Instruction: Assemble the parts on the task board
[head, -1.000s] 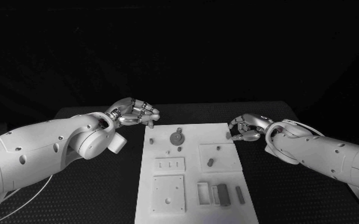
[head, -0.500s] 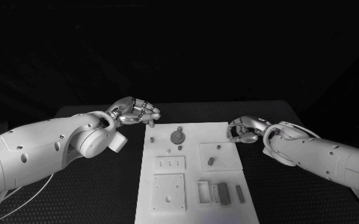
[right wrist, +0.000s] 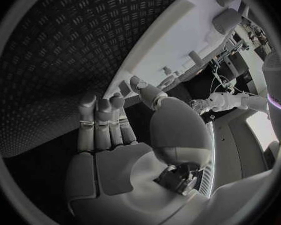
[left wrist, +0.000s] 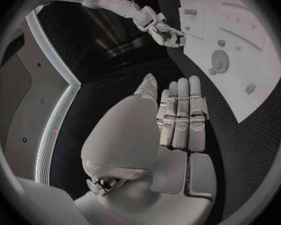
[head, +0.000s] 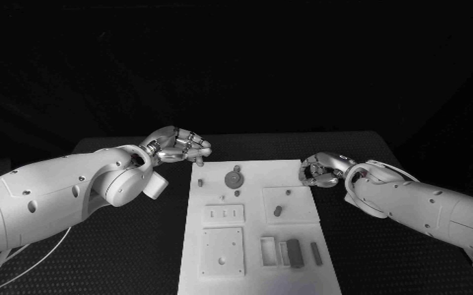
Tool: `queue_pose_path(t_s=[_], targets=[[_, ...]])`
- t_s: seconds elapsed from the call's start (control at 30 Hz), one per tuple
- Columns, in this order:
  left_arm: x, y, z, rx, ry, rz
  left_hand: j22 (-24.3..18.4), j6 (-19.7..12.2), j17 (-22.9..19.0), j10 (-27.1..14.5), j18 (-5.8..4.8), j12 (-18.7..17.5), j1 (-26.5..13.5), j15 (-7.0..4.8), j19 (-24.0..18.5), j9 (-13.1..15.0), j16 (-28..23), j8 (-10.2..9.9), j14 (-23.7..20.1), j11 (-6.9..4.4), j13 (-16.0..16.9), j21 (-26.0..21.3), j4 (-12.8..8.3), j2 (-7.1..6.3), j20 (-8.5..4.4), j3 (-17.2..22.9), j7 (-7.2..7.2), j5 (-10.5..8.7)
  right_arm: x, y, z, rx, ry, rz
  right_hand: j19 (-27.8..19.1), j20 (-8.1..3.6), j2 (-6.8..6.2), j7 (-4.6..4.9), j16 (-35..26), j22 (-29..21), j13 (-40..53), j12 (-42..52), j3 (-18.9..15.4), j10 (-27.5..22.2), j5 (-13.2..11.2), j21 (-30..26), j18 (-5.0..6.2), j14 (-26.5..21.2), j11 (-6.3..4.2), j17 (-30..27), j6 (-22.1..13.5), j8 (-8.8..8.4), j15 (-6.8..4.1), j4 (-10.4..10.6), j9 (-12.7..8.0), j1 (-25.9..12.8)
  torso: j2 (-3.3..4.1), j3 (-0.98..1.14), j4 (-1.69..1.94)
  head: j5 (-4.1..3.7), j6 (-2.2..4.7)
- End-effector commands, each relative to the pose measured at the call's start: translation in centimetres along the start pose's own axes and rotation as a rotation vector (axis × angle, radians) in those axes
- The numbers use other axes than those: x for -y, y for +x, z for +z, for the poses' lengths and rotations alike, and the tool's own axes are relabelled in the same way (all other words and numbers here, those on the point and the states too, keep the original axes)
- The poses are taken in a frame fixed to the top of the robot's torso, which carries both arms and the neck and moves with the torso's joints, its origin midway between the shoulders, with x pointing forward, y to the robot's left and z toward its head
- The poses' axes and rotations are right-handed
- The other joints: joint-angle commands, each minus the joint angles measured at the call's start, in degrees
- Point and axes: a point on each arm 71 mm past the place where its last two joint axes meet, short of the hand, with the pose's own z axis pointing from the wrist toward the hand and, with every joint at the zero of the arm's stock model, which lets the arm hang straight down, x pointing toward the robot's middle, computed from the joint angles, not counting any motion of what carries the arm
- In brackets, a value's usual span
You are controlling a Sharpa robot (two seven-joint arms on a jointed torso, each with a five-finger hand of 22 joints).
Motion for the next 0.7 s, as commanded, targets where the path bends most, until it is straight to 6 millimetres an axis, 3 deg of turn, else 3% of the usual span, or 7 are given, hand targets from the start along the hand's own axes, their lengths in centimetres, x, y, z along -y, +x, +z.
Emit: queue_pose_path(t_s=[0.03,0.7], targets=[[0.13,0.18,0.07,-0.012,0.009,0.000,0.09,-0.21,0.06,-0.51,0.61,-0.16,0.16,0.32,0.48,-0.03,-0.32,-0.22,-0.03,0.07,-0.06,-0.33,0.04,-0.02,0.04,-0.19,-0.03,-0.26,-0.26,0.12,0.22,0.009,-0.006,-0.003,0.22,-0.16,0.59,1.72,0.14,1.01,-0.10,0.42,-0.29,0.08,0.08,0.30,2.66,0.03,-0.49,0.02,2.37,0.38,-0.58,-0.01,0.17,-0.05,0.00,0.01,-0.02,0.05,-0.03],[0.11,0.25,0.06,-0.016,0.006,-0.001,0.14,-0.21,0.10,-0.53,0.61,-0.15,-0.09,0.33,0.50,0.00,-0.37,-0.25,-0.03,0.08,-0.03,-0.40,0.05,0.11,0.04,-0.19,0.01,-0.26,-0.31,0.61,0.46,0.014,0.002,-0.010,0.59,-0.48,1.88,0.69,0.14,0.98,-0.64,0.56,-0.41,0.83,0.10,0.57,2.66,0.70,-1.47,-0.05,4.83,1.82,-1.48,-0.70,1.30,-0.17,-0.05,0.00,-0.10,0.11,-0.25]])
